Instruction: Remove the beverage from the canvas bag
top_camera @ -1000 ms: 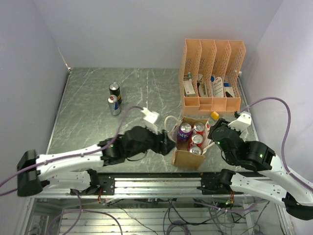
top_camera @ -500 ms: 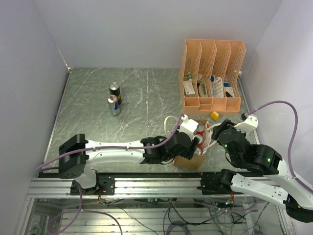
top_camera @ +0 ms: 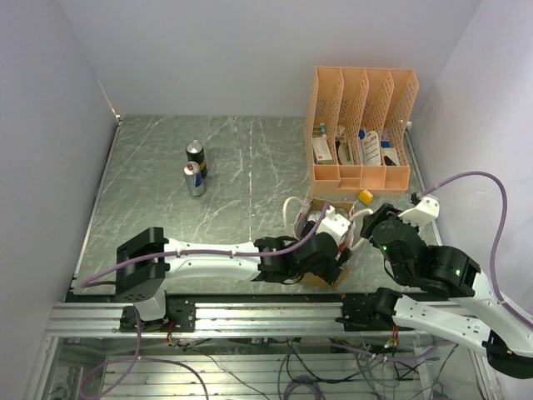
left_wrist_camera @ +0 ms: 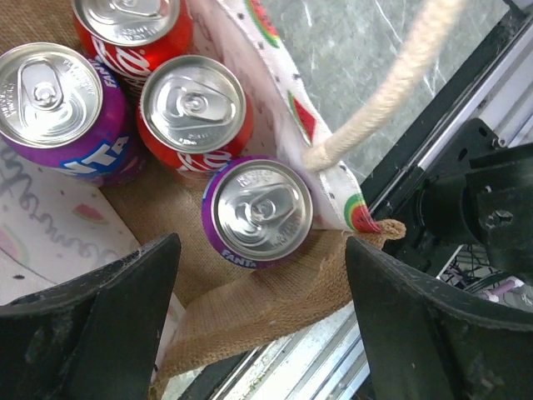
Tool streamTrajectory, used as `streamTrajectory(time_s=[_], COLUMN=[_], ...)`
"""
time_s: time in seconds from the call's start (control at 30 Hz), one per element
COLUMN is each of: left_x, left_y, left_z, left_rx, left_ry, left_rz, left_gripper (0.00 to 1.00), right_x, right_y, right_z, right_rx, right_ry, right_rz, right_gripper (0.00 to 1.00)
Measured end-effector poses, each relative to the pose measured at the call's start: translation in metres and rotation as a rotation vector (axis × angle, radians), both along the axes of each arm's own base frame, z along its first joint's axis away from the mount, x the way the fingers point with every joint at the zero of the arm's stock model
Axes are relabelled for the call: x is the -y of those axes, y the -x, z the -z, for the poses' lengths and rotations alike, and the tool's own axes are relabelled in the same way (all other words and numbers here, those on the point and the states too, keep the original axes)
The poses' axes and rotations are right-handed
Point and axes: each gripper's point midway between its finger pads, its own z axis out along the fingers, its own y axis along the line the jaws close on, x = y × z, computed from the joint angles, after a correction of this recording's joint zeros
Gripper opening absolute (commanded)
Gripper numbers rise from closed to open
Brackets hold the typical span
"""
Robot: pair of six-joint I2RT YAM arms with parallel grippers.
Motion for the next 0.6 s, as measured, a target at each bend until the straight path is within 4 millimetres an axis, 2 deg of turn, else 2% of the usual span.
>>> streamTrajectory(time_s=[0.17,0.33,0.6], left_x=[0.0010,0.0008,0.0024], left_y=[0.0110,0.0104,0.0056], left_z=[0.0038,0.0041,0.0074], left_rx=[0.025,0.029,0.051], left_ry=[-0.027,-0.026,-0.051], left_rz=[0.014,-0.003,-0.052], left_gripper=[0.95,0.98,0.97], right_x=[-0.0002,-0.0004,-0.0005], right_y=[-0.0002,-0.0003,-0.0003], right_z=[0.0003,0.0006,0.0006], right_rx=[-0.001,-0.002,-0.002], right_ry=[0.002,0.004,0.003], right_rz=[0.000,0.000,0.000], right_gripper=[0.56,0.55,0.55])
